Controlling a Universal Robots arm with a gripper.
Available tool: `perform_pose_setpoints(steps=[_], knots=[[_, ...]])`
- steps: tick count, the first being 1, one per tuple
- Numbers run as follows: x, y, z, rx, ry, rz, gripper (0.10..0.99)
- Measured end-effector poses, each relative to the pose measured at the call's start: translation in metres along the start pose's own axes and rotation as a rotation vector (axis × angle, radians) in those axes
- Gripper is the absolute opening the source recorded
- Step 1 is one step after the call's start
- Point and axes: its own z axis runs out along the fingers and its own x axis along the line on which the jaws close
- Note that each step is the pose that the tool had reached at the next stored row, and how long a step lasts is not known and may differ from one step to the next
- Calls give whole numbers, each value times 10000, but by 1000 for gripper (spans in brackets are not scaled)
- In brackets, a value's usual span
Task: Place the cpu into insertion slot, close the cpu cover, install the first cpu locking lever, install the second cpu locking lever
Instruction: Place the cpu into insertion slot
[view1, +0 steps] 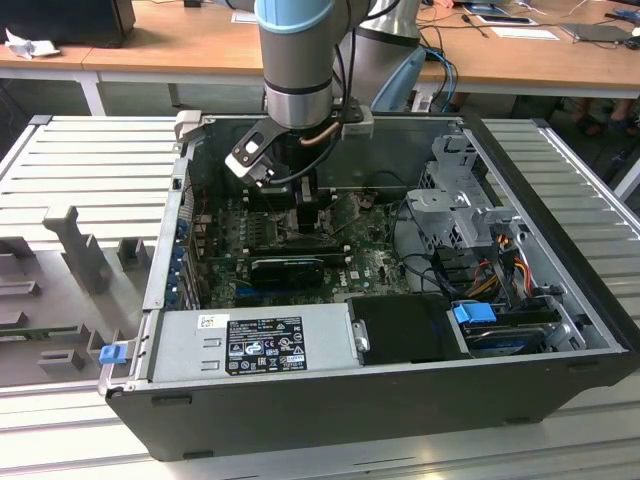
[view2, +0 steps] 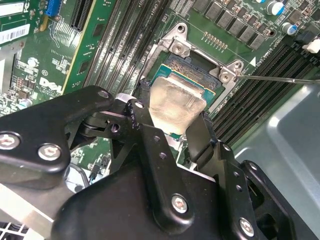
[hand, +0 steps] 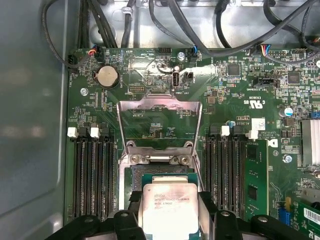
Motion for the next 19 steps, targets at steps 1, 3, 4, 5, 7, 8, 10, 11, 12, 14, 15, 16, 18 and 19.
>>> perform_pose_setpoints(steps=[1, 3, 4, 5, 7, 8, 10, 11, 12, 14, 15, 16, 18, 19], knots=[[0, 0, 3, 0, 1, 0, 529], [0, -1, 8, 1, -1, 0, 529], [0, -1, 9, 1, -1, 0, 529], [0, -1, 10, 0, 0, 0, 529], [1, -1, 14, 0, 1, 0, 529], [1, -1, 18, -1, 1, 0, 529], [3, -2, 24, 1, -2, 1, 529], [7, -3, 28, 0, 0, 2, 529], [17, -4, 33, 0, -1, 5, 529], [25, -5, 49, -1, 0, 28, 529], [27, -6, 56, -1, -2, 49, 529], [33, -8, 80, -1, -7, 99, 529], [40, -11, 117, -2, -9, 111, 529], [43, -13, 135, -1, -10, 123, 529]])
